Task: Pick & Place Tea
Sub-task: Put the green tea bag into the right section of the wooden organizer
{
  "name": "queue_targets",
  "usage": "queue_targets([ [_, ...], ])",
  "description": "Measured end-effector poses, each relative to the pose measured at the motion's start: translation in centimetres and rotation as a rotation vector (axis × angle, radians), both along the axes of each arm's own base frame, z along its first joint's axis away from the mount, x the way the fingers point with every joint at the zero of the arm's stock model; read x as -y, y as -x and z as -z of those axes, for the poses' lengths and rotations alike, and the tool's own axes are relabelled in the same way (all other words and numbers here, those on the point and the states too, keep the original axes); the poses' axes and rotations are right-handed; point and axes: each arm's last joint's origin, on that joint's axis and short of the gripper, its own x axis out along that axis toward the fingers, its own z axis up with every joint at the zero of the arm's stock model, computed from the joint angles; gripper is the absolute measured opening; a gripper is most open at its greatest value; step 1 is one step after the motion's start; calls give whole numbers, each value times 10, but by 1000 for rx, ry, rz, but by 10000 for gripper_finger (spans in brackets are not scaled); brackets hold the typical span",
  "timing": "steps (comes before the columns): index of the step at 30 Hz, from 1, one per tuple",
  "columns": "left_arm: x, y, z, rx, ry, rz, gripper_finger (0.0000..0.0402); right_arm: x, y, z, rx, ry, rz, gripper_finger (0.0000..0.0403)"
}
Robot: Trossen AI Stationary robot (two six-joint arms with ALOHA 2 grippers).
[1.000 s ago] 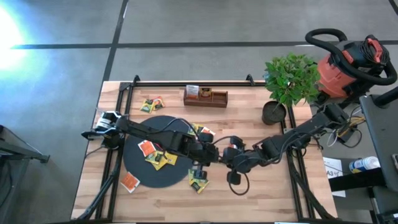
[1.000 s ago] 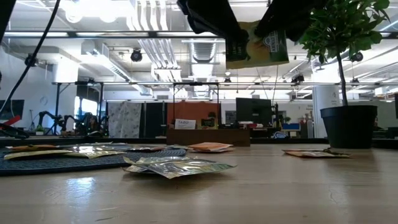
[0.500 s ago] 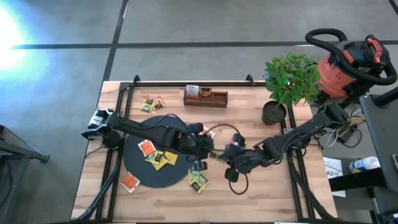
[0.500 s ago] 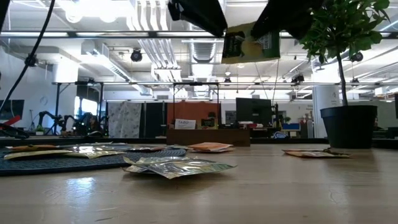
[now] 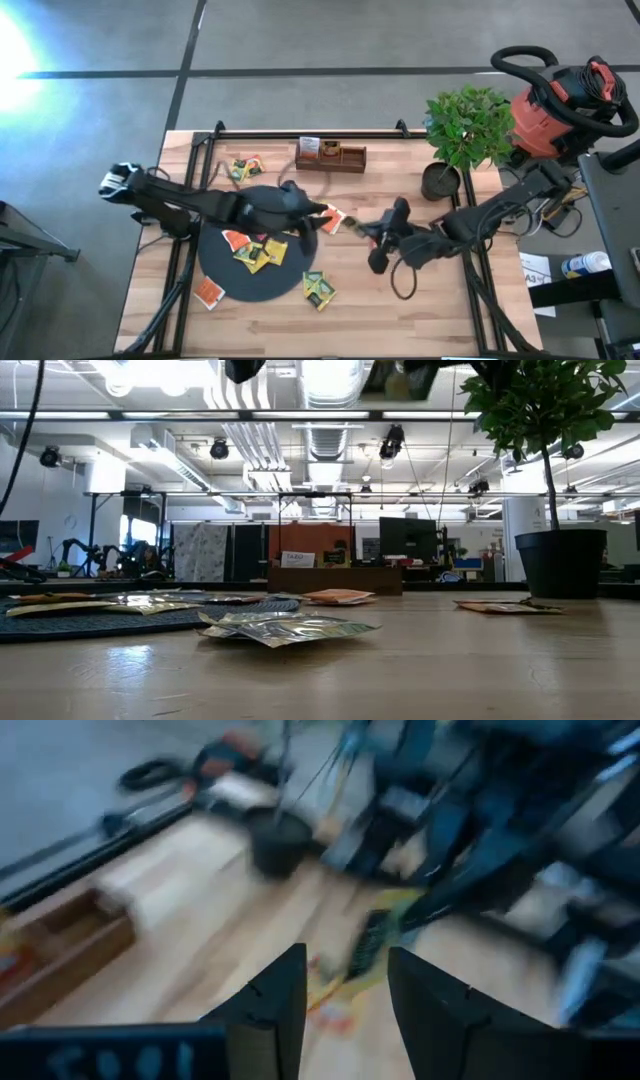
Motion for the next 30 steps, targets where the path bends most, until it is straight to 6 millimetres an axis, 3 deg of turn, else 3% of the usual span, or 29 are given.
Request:
queue_targets([
  [9,-26,18,44,257,256,33,135,20,2,-5,364,-123,46,8],
  [14,-33,18,45,359,262,49,135,28,0,2,429,-201,65,8],
  [30,-52,8,48,381,278,119,135,40,-3,1,497,-229,115,8],
])
